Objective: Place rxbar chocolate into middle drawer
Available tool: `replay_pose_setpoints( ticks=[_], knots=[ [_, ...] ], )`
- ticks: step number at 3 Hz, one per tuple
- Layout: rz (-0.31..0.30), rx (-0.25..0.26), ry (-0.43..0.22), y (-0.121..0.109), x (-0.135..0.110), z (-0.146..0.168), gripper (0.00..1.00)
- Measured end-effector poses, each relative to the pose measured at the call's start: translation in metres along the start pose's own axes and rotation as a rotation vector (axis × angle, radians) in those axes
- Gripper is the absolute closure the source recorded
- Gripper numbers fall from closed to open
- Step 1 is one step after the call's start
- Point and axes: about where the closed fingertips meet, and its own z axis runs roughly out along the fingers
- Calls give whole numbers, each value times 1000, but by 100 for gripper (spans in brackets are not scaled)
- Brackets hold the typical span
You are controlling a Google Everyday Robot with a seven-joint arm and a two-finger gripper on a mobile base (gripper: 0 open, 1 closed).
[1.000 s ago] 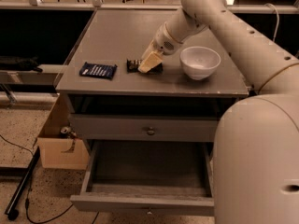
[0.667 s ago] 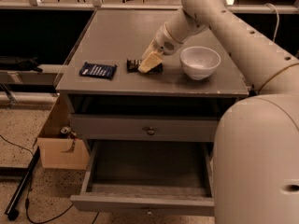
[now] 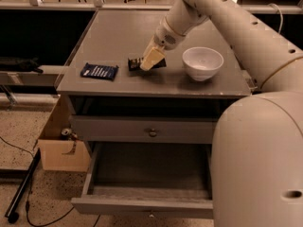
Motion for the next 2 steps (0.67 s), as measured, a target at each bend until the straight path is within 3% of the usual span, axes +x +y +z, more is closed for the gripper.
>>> replay_pose_setpoints(
  ticks=[1, 2],
  knots=[
    [-34, 6, -15, 15, -12, -27, 100],
    [-55, 2, -105, 49, -19, -57, 100]
  ],
)
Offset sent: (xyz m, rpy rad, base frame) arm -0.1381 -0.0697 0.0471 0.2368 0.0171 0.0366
